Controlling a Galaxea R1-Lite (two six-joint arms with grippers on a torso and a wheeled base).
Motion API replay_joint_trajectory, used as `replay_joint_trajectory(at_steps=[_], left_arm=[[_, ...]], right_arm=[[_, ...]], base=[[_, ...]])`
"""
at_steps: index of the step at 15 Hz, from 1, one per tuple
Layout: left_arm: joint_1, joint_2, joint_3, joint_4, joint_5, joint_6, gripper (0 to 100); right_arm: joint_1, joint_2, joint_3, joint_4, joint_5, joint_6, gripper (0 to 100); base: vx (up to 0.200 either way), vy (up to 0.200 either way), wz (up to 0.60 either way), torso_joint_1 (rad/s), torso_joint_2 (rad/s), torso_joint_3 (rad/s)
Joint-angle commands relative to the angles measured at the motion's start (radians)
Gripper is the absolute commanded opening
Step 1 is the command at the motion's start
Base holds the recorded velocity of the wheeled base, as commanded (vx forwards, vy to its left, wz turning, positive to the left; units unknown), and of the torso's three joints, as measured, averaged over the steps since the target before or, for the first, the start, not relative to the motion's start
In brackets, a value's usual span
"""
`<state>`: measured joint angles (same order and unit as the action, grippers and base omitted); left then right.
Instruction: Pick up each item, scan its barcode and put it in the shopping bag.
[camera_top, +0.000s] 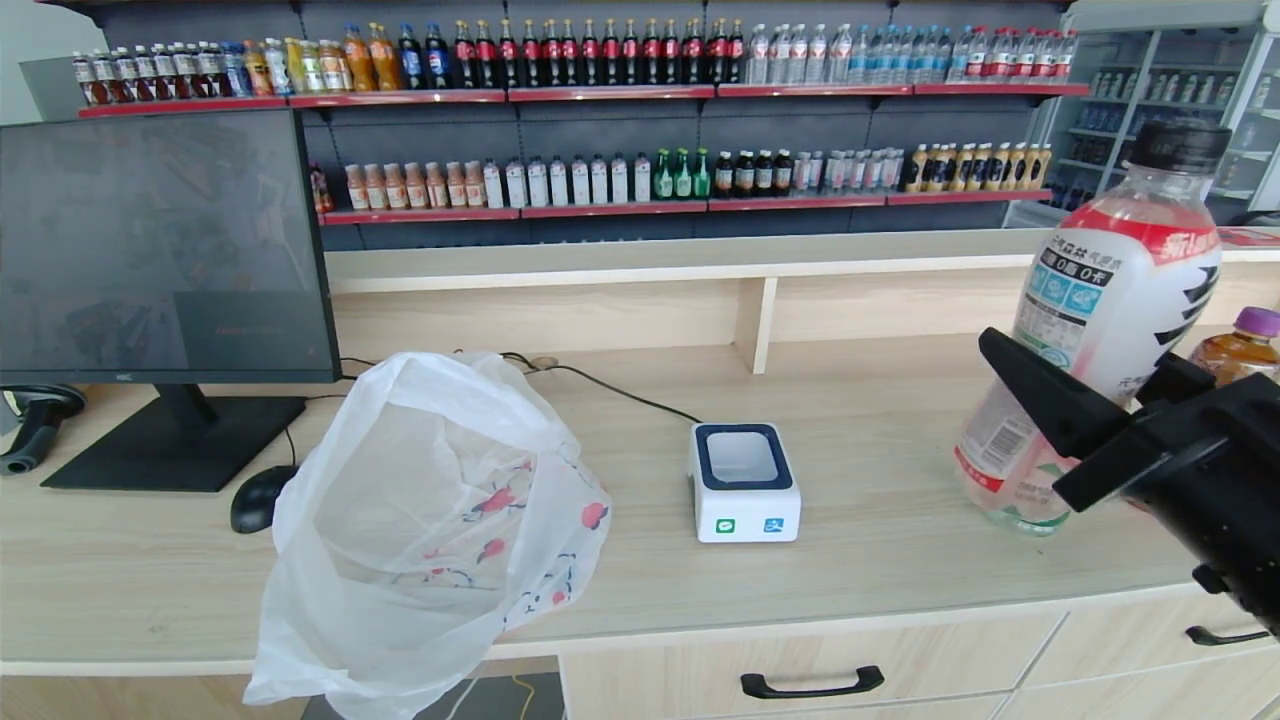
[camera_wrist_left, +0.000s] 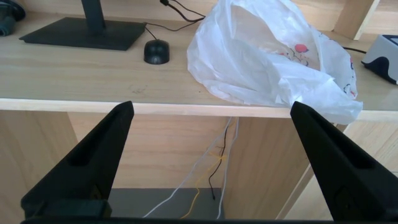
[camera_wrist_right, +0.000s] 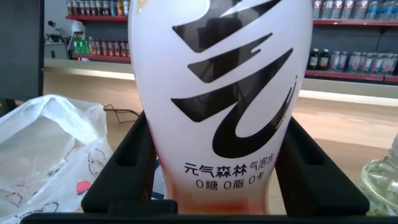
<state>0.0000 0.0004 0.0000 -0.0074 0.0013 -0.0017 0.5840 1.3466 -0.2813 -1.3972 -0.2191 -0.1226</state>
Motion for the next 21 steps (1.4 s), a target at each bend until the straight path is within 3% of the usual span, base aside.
replay_joint_trajectory(at_steps=[1, 2, 9, 12, 15, 21], left_arm=[[0.0, 0.0, 0.0, 0.0, 0.0, 0.0, 100], [0.0, 0.0, 0.0, 0.0, 0.0, 0.0, 100], [0.0, 0.0, 0.0, 0.0, 0.0, 0.0, 100], [0.0, 0.0, 0.0, 0.0, 0.0, -0.001, 100], [0.0, 0.0, 0.0, 0.0, 0.0, -0.001, 100], [0.0, 0.0, 0.0, 0.0, 0.0, 0.0, 100]], right_arm=[[0.04, -0.072, 0.068, 0.0, 0.003, 0.003, 0], [0.048, -0.075, 0.08, 0.0, 0.007, 0.009, 0], [0.1, -0.027, 0.09, 0.006, 0.348, 0.277, 0], [0.157, -0.012, 0.07, 0.004, 0.448, 0.386, 0], [0.24, -0.009, 0.017, 0.001, 0.462, 0.528, 0], [0.25, 0.085, -0.073, -0.028, 0.462, 0.712, 0]], base=[[0.0, 0.0, 0.0, 0.0, 0.0, 0.0], [0.0, 0.0, 0.0, 0.0, 0.0, 0.0], [0.0, 0.0, 0.0, 0.0, 0.0, 0.0], [0.0, 0.0, 0.0, 0.0, 0.0, 0.0], [0.0, 0.0, 0.0, 0.0, 0.0, 0.0], [0.0, 0.0, 0.0, 0.0, 0.0, 0.0]])
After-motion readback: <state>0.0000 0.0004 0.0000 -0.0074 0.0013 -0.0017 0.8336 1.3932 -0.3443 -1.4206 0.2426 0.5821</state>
